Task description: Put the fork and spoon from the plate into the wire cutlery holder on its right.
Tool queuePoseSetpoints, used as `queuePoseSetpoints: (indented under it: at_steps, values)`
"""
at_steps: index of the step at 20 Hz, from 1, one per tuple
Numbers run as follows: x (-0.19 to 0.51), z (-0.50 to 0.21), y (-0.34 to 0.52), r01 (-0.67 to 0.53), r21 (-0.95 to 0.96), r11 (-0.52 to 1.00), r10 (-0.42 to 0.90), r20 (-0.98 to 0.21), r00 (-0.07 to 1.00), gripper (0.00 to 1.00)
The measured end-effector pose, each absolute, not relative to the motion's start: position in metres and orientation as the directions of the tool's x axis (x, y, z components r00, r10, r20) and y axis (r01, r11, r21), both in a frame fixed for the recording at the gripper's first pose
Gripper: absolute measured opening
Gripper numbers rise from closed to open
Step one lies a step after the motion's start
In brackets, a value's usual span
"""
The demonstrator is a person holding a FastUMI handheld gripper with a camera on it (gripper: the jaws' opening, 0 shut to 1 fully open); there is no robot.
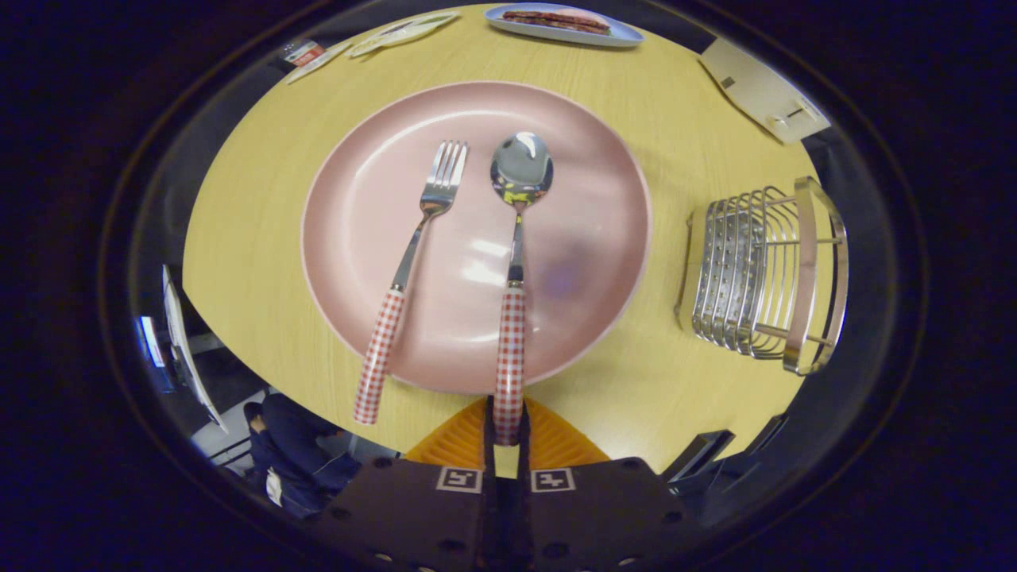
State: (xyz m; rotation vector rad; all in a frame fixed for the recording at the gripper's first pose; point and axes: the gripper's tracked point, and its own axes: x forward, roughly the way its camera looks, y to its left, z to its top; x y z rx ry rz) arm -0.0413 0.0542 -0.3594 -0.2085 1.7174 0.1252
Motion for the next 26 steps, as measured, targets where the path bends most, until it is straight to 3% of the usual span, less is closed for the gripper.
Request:
queuePoseSetpoints:
  at_steps: [7,8,17,21,26]
  values:
    - [-0.032,-0.327,0.058,-0.166,0.022,0.986,-0.003,-0.989,-0.149,0.07]
    - [-0.037,-0.323,0.057,-0.146,0.035,0.989,0.013,-0.989,-0.147,0.01]
    - [-0.037,-0.259,0.046,-0.073,0.108,0.992,0.098,-0.987,-0.126,0.01]
    - [-0.036,-0.215,0.019,-0.035,0.076,0.996,0.073,-0.992,-0.099,0.0]
    - [-0.049,-0.191,-0.035,0.06,-0.003,0.998,0.005,-0.99,-0.139,0.01]
